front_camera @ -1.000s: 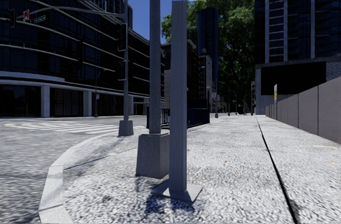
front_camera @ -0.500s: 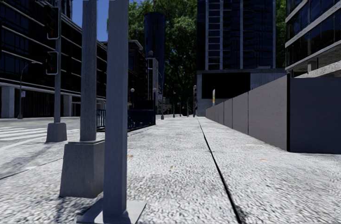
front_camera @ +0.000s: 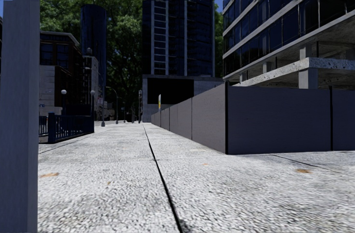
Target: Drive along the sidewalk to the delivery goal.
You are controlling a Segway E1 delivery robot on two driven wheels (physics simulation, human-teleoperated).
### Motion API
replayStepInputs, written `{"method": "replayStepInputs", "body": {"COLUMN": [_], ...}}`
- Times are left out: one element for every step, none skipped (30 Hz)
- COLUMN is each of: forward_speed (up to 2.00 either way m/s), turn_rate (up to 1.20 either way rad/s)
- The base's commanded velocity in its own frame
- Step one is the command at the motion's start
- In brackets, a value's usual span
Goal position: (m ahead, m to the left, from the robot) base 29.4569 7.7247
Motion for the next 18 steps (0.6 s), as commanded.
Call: {"method": "replayStepInputs", "body": {"forward_speed": [0.10, 0.10, 0.10, 0.10, 0.10, 0.10, 0.10, 0.11, 0.11, 0.41, 0.46, 0.48, 0.48, 0.50, 0.51, 0.53, 0.53, 0.55], "turn_rate": [-0.80, -0.80, -0.80, -0.80, -0.80, -0.80, -0.80, -0.80, -0.80, 0.00, 0.00, 0.00, 0.00, 0.00, 0.00, 0.00, 0.00, 0.00]}}
